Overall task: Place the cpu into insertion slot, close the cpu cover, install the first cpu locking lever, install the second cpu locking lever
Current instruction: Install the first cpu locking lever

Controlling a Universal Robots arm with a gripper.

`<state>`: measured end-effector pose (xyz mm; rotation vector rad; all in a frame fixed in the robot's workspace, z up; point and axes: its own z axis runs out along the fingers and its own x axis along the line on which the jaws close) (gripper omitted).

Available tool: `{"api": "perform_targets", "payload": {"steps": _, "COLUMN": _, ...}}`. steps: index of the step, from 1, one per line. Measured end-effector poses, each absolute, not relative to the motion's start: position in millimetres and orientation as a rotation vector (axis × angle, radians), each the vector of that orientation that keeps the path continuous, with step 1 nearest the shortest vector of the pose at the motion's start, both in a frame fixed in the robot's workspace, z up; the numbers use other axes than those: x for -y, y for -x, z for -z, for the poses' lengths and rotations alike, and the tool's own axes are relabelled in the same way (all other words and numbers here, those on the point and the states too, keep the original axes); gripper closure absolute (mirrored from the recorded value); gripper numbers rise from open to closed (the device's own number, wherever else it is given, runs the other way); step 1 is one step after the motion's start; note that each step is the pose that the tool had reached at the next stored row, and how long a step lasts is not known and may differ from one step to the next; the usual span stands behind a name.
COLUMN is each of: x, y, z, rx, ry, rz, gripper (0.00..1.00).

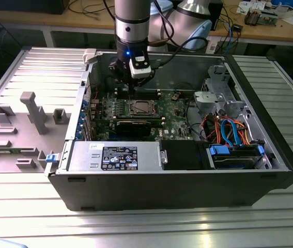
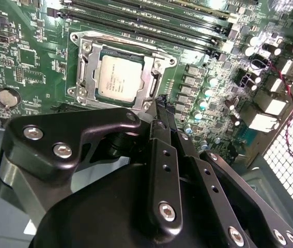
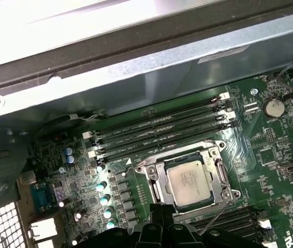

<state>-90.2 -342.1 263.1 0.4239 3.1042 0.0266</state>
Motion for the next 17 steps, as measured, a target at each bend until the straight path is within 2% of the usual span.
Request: {"api": "perform_targets", "payload": {"steps": 17, "x": 343, "y": 102, "z": -263, "rx": -3.113, "ry": -0.363, "rz": -0.043, "gripper": 0.89}}
